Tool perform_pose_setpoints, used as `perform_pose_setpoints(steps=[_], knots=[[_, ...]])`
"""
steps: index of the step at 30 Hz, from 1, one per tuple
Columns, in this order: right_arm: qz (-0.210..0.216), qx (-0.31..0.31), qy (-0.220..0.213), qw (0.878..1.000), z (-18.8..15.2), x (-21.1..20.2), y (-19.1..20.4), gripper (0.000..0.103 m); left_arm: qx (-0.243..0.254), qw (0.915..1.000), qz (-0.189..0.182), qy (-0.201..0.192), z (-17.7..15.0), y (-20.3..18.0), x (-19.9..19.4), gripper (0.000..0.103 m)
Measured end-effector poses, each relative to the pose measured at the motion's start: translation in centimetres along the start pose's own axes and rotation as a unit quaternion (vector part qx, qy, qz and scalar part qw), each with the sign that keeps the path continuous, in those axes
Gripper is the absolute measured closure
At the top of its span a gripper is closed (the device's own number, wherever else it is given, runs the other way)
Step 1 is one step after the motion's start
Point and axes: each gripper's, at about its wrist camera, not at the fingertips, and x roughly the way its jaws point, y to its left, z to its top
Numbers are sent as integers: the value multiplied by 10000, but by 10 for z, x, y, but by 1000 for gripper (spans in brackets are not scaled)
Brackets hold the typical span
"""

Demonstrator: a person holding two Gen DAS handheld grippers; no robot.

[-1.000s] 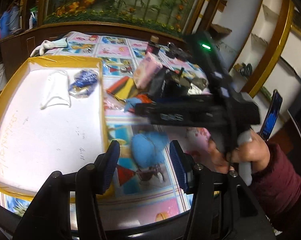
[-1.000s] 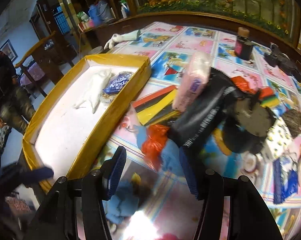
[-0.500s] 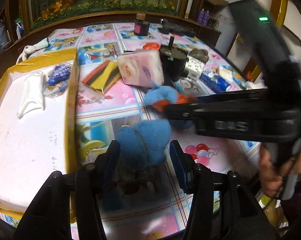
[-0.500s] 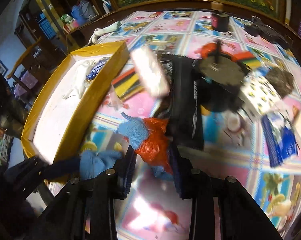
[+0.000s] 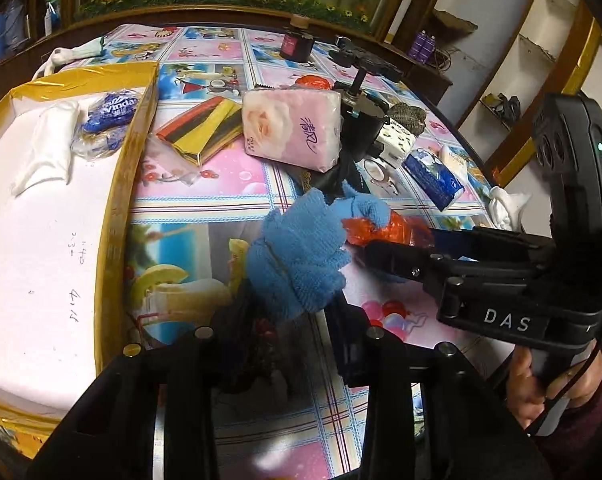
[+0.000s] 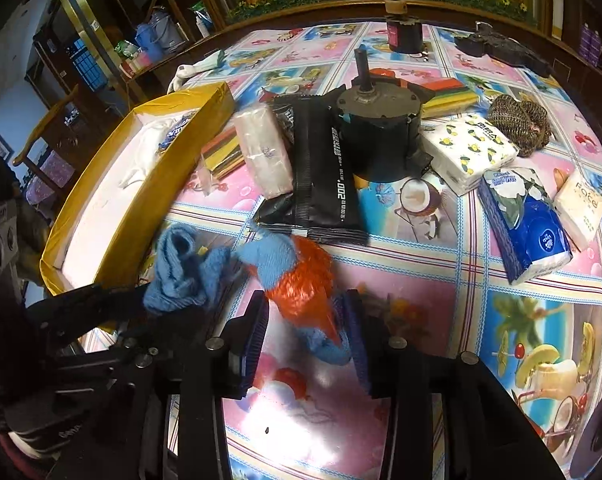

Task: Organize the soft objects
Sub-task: 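Grasp blue towel with left tool while right tool grasps blue towel and orange bag, then drop blue towel into box with left tool while right tool drops its bundle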

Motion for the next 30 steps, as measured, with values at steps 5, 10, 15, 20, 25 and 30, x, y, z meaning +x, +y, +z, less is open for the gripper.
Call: perform_pose_setpoints(steps=[5,10,15,20,25,30], knots=[[-3,41,-74,10000,-3,1,0,50,-22,9997,226,81,1,0,11,64],[60,283,-154,9995,-4,5,-12,65,-150,9999,32,-33,5,1,15,71],[119,238,-194,9995,-8,-6,-13,75,-458,9972,-556,-218,3,16,-13,74],[254,10,-434,9987,-6,-37,2,76,-954,9893,-764,-802,16,67,-76,74],[888,-206,-500,9946,9,-53,36,76,-1337,9854,-33,-1057,48,145,-108,73],[1395,-576,-190,9884,26,-33,89,76,-1888,9790,331,-697,82,220,-79,73]])
